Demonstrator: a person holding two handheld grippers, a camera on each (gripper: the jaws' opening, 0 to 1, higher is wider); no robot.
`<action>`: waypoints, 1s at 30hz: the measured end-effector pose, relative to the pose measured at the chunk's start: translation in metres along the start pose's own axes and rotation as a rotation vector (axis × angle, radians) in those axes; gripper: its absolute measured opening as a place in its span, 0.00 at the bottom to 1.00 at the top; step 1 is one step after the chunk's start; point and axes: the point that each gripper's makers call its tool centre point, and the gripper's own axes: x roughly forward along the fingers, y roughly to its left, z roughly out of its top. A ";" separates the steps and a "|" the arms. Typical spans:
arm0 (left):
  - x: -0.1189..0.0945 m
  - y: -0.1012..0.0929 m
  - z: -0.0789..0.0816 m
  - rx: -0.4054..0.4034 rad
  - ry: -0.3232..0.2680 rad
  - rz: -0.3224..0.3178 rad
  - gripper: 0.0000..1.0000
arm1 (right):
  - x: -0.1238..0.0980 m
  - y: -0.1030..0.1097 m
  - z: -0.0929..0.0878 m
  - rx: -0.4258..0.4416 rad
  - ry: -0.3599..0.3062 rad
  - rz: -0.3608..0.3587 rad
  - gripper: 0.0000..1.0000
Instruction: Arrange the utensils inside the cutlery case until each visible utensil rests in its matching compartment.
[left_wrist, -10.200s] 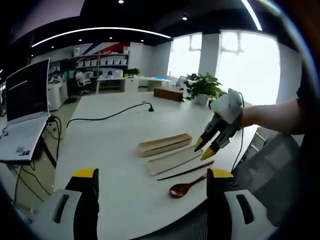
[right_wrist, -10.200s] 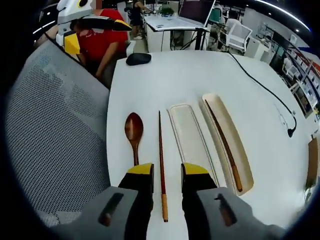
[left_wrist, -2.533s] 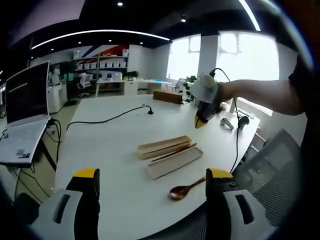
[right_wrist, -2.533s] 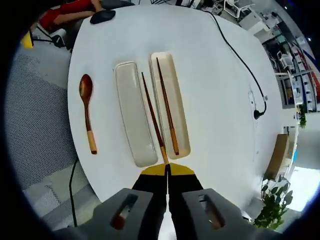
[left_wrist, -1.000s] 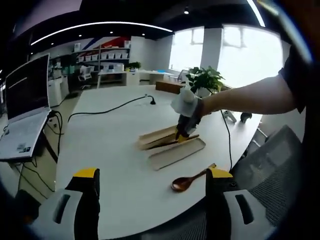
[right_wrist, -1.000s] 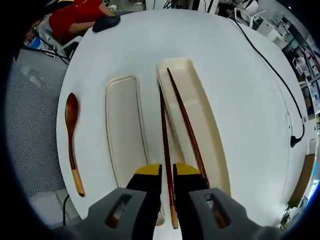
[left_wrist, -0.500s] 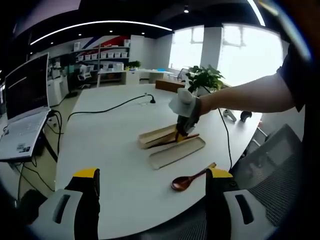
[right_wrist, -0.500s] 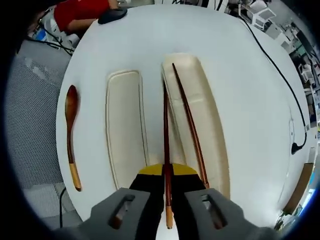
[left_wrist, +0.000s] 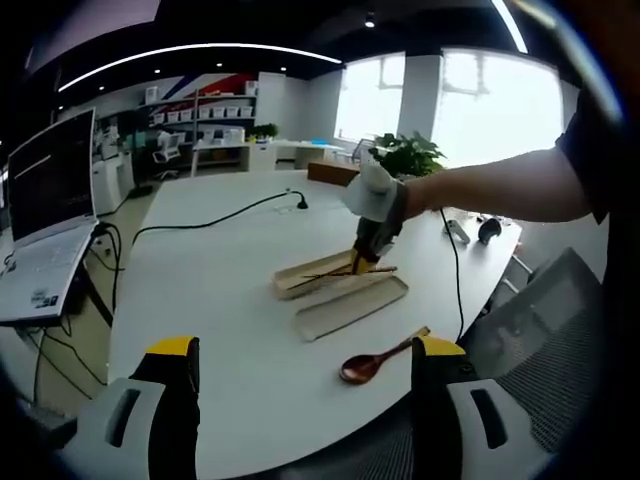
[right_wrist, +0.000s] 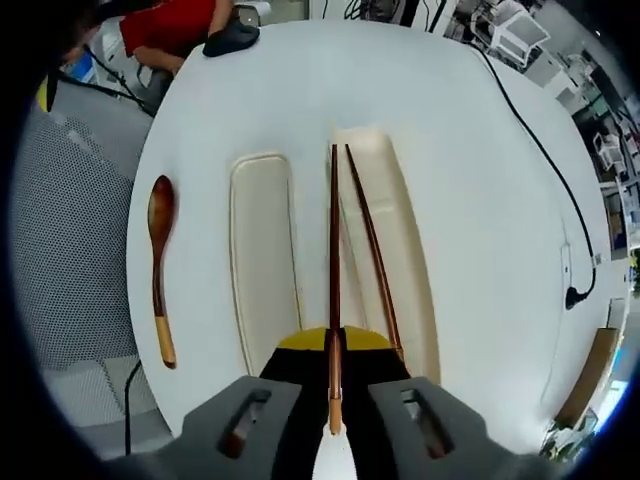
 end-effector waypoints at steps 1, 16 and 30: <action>0.000 0.000 0.000 0.000 -0.001 -0.002 0.90 | -0.002 -0.001 0.000 -0.006 0.003 -0.002 0.00; 0.001 -0.002 0.002 0.003 -0.010 -0.014 0.90 | -0.028 -0.014 -0.004 -0.033 0.038 -0.054 0.00; 0.002 -0.003 0.004 0.003 -0.014 -0.018 0.90 | -0.046 -0.023 -0.012 -0.027 0.061 -0.095 0.00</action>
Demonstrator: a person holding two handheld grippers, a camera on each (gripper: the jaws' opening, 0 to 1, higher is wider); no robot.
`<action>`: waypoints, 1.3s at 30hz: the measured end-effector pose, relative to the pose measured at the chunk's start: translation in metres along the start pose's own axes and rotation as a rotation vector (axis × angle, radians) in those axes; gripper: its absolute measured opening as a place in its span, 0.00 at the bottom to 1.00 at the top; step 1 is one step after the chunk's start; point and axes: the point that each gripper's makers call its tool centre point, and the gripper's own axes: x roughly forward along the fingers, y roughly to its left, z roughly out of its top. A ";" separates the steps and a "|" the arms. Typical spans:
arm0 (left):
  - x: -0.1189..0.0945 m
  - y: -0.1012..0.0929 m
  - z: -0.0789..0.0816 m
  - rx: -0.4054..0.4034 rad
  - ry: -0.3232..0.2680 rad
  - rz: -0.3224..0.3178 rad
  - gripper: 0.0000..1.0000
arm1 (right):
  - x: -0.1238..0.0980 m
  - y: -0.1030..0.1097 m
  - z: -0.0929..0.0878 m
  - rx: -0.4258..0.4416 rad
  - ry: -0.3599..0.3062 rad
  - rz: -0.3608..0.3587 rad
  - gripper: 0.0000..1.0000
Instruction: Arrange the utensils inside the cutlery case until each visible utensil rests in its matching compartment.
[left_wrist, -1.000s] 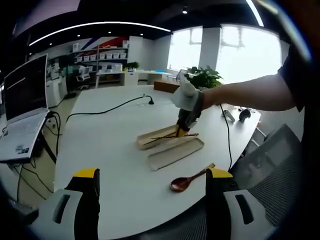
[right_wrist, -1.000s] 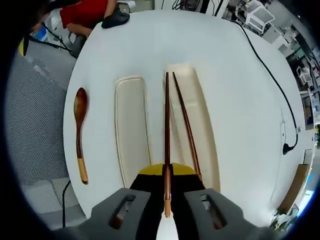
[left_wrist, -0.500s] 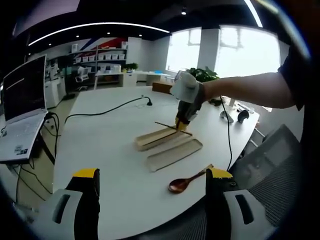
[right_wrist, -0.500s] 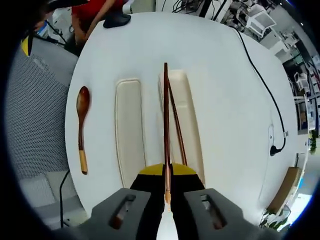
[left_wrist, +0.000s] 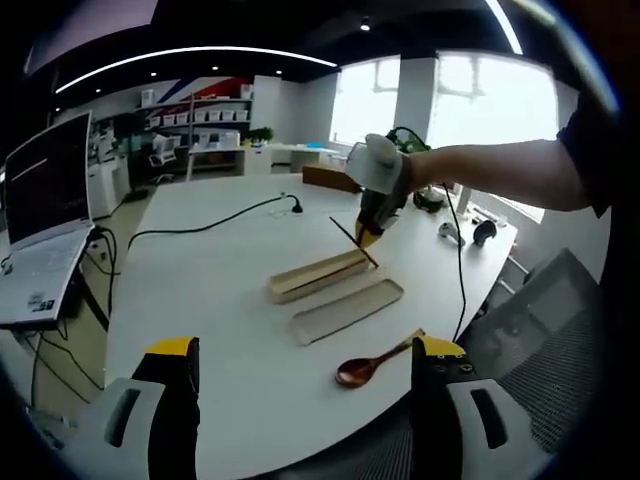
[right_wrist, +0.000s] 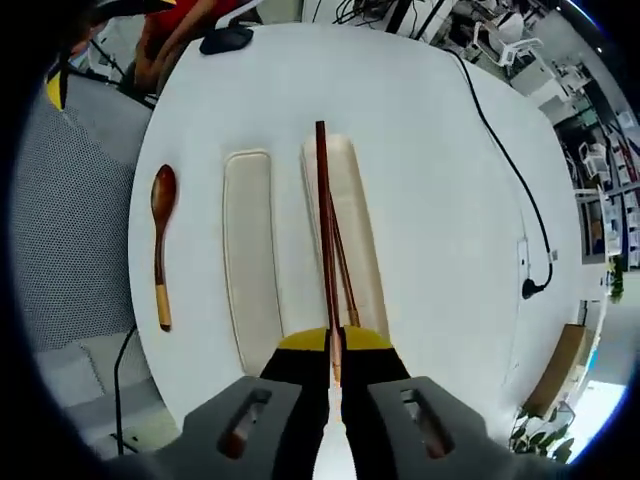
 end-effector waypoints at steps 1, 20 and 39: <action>0.000 0.000 0.000 0.000 0.001 0.001 0.90 | 0.000 -0.001 0.000 -0.006 0.002 -0.005 0.00; -0.001 0.001 -0.003 0.015 0.014 0.008 0.90 | 0.041 -0.011 0.048 -0.131 0.069 0.010 0.00; -0.003 0.004 -0.008 -0.020 0.034 0.024 0.90 | 0.072 -0.013 0.039 -0.161 0.126 0.050 0.00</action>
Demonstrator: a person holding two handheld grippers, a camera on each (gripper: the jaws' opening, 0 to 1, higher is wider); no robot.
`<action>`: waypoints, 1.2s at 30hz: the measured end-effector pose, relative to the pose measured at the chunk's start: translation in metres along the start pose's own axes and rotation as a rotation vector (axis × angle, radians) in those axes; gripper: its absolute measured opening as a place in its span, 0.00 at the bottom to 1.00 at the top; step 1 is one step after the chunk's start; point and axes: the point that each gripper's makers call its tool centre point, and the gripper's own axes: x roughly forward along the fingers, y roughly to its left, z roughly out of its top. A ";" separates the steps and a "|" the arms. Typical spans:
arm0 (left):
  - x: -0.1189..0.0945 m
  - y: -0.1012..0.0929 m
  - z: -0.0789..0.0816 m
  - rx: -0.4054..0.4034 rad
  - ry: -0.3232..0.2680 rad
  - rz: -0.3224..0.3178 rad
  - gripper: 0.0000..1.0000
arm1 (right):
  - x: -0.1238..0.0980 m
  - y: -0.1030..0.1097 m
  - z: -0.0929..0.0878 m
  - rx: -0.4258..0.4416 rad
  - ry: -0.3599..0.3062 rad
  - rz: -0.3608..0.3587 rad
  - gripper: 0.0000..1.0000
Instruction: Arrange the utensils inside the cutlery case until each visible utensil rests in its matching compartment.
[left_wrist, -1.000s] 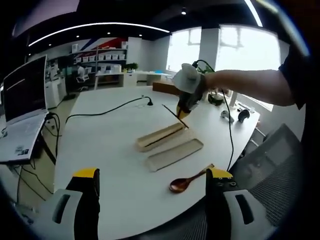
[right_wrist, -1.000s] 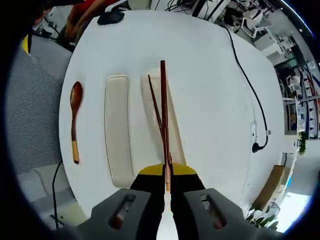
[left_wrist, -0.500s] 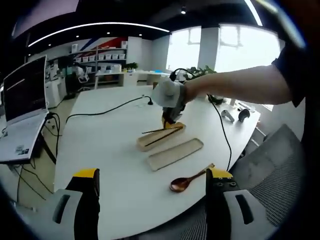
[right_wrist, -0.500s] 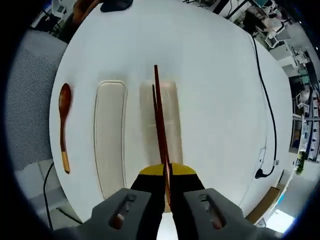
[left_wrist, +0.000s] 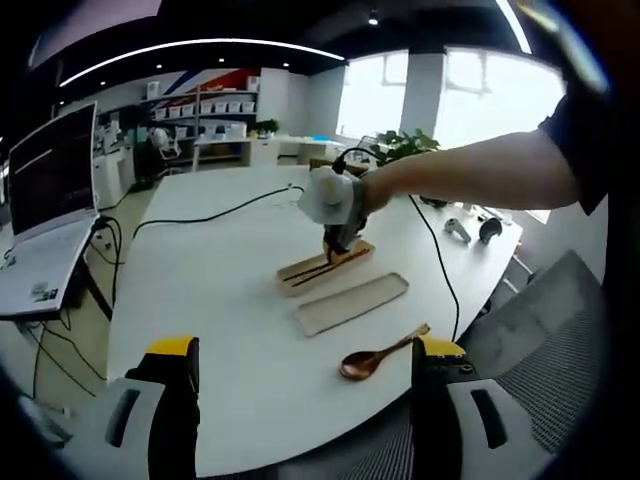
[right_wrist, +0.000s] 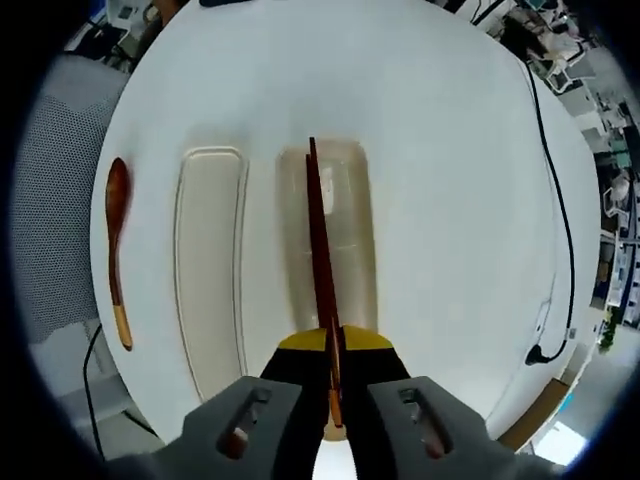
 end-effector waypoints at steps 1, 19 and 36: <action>0.000 0.000 0.000 0.003 0.001 0.001 0.90 | 0.001 0.001 -0.003 -0.003 0.004 0.005 0.00; 0.001 -0.002 0.000 0.010 0.009 -0.010 0.90 | 0.000 0.000 -0.006 0.035 -0.019 -0.002 0.00; 0.001 -0.005 0.004 0.037 -0.006 -0.019 0.90 | -0.076 -0.014 -0.051 0.368 -0.259 -0.248 0.14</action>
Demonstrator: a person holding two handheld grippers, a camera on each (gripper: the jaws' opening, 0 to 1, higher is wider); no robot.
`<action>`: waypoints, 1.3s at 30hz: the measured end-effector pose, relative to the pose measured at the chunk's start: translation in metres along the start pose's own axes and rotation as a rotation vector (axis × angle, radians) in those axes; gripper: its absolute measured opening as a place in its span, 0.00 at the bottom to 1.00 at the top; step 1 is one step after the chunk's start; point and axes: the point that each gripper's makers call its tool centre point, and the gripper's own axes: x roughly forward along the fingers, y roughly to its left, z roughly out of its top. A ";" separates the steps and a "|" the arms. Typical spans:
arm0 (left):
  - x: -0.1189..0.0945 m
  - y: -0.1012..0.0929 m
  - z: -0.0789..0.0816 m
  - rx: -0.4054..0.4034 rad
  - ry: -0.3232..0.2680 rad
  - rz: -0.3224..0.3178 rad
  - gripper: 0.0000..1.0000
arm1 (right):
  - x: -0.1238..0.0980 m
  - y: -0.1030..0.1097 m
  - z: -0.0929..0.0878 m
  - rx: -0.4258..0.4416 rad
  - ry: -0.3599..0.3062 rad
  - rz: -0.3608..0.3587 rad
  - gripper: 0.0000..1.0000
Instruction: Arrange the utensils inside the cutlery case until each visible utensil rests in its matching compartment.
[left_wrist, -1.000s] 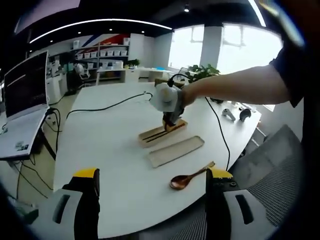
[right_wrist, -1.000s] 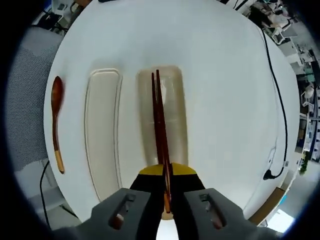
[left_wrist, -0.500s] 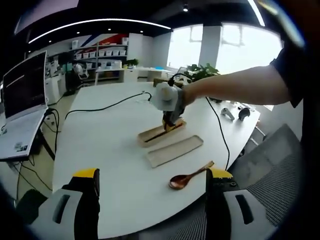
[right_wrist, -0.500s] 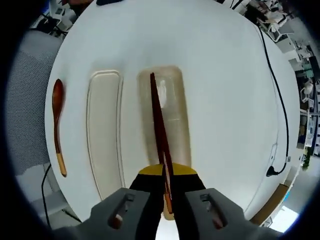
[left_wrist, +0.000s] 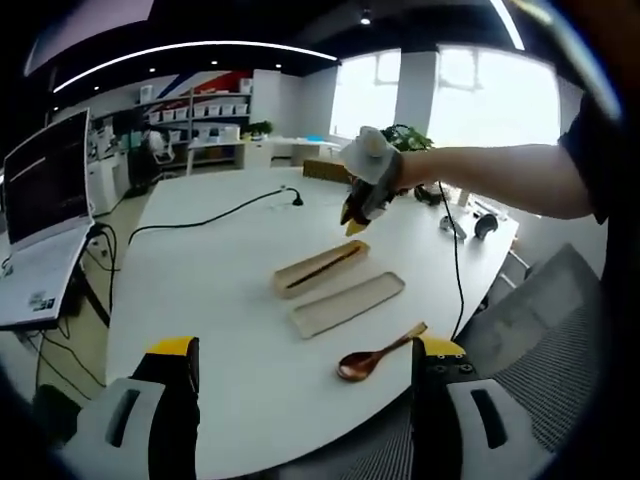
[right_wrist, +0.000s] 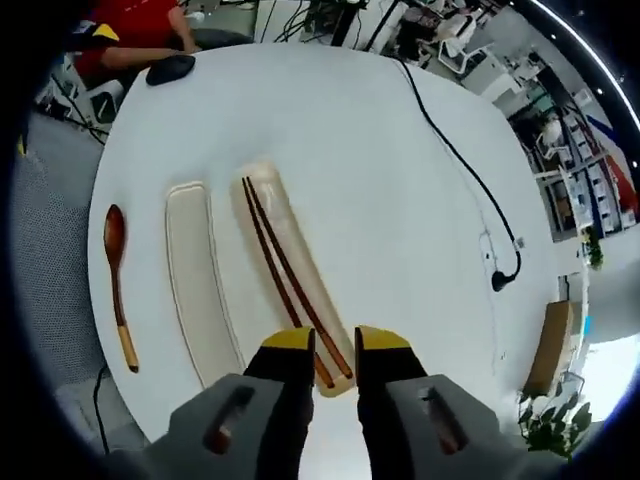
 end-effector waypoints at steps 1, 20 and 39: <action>0.000 -0.001 0.000 0.001 -0.001 -0.002 0.90 | -0.004 0.000 -0.002 0.007 -0.008 -0.013 0.16; 0.003 -0.005 -0.001 0.028 0.009 -0.024 0.90 | -0.037 0.043 -0.071 0.229 -0.042 -0.058 0.29; 0.002 -0.009 0.000 0.054 0.008 -0.039 0.90 | -0.073 0.078 -0.069 0.401 -0.199 -0.014 0.37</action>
